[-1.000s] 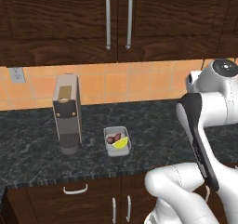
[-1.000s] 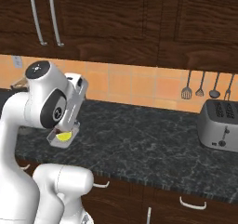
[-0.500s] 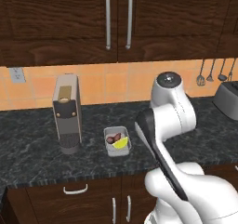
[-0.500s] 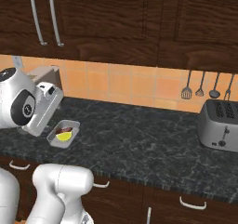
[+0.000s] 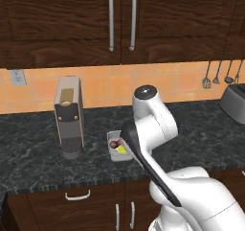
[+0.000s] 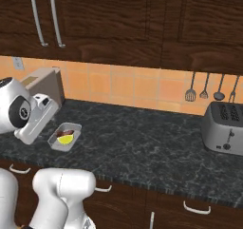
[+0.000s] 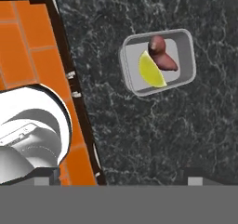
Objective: Take the meat container that has the fish and place it on the second highest rack of the freezer. Then take the vegetable container that has the potato and lemon wedge and place it on the highest rack of the freezer.
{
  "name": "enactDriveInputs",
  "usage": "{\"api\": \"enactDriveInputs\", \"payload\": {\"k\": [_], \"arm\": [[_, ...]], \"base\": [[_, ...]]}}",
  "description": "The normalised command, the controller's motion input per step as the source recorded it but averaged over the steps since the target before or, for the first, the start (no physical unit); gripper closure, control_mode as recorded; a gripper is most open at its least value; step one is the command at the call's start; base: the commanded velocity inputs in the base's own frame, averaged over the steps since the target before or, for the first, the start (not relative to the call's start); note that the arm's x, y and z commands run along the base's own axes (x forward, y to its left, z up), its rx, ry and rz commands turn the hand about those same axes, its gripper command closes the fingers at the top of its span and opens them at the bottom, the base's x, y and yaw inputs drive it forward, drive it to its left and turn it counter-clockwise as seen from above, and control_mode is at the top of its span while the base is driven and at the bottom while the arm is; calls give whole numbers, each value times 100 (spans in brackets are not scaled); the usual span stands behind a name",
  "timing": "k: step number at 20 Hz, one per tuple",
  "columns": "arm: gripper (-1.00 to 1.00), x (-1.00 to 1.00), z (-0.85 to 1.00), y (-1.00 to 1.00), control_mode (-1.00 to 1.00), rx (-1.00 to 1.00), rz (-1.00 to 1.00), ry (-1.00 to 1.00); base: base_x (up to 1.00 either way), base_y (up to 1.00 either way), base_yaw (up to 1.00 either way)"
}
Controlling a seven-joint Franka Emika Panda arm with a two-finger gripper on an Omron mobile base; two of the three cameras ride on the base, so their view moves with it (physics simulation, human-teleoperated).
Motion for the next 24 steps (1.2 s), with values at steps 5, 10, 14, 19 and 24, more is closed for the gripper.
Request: {"api": "enactDriveInputs", "payload": {"k": [5, 10, 14, 19, 24], "arm": [[-100, 1, -61, 4, -100, 0, 0, 4], [-100, 24, -41, 21, -100, 0, 0, 6], [-100, 31, -22, 31, -100, 0, 0, 8], [-100, 39, -20, 22, -100, 0, 0, 7], [-100, 40, -29, 11, -100, 0, 0, 7]], "base": [[0, 0, 0], [0, 0, 0], [0, 0, 0], [0, 0, 0], [0, 0, 0]]}}
